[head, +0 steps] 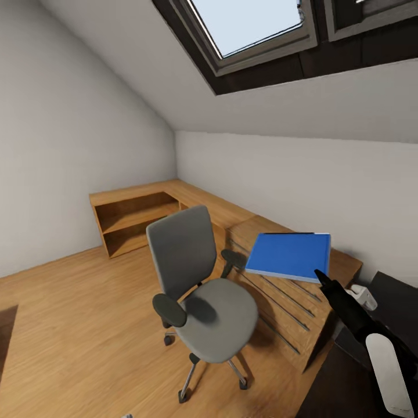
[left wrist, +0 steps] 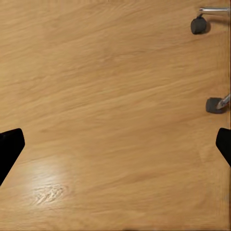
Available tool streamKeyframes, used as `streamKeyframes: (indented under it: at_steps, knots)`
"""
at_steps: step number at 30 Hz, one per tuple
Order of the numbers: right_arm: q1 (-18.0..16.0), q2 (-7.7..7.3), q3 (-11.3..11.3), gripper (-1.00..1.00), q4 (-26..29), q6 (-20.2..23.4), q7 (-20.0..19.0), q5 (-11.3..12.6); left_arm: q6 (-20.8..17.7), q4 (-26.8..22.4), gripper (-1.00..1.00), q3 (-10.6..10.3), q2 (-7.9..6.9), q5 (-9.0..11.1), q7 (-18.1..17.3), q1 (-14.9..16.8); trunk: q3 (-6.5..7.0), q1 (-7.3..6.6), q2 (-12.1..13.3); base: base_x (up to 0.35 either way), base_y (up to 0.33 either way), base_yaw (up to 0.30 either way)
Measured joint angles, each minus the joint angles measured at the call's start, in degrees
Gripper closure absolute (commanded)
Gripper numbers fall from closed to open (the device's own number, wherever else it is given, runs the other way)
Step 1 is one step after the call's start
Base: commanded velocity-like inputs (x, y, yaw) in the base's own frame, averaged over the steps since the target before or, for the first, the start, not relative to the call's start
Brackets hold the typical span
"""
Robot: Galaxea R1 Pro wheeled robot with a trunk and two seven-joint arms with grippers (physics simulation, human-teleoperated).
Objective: In the bedroom, organize the workspace by keeping the computer under the desk, ensuring the monitor is on the desk, placing the keyboard on the desk next to the monitor, placing the mouse on the desk next to the keyboard, moving the folder from the swivel chair onto the desk next to the mouse, stacking the notebook on top of the folder with the pen on top of the notebook, and positioning the swivel chair next to the desk.
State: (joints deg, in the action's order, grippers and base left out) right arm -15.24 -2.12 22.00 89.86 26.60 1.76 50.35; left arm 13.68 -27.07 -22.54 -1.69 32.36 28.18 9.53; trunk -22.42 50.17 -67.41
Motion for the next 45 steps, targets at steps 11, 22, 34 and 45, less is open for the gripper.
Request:
streamKeyframes:
  at_steps: [11,22,34,45]
  knots:
    - [0.0,-0.09,0.1,1.0,-0.1,0.1,0.0,0.0,0.2,0.1,-1.0,0.0,0.0,0.0,-0.1,0.0,1.8,-2.2,4.0,0.0,0.0,-0.272]
    - [0.0,-0.08,0.3,1.0,-0.6,-0.2,0.5,-0.1,5.3,2.1,-1.0,-0.4,0.13,-0.4,-0.6,0.0,1.8,-2.18,4.0,-0.096,0.0,-0.297]
    - [0.0,-0.09,1.9,1.0,-1.5,-0.3,1.1,0.1,5.6,2.6,-1.0,-0.3,0.36,-0.2,-0.7,0.0,1.8,-2.2,4.0,-0.085,0.0,-0.3]
    - [0.0,-0.08,2.6,1.0,-1.5,-0.3,1.1,0.1,5.6,2.6,-1.0,-0.3,0.52,-0.1,-0.7,0.0,1.8,-2.2,4.0,0.0,0.0,-0.3]
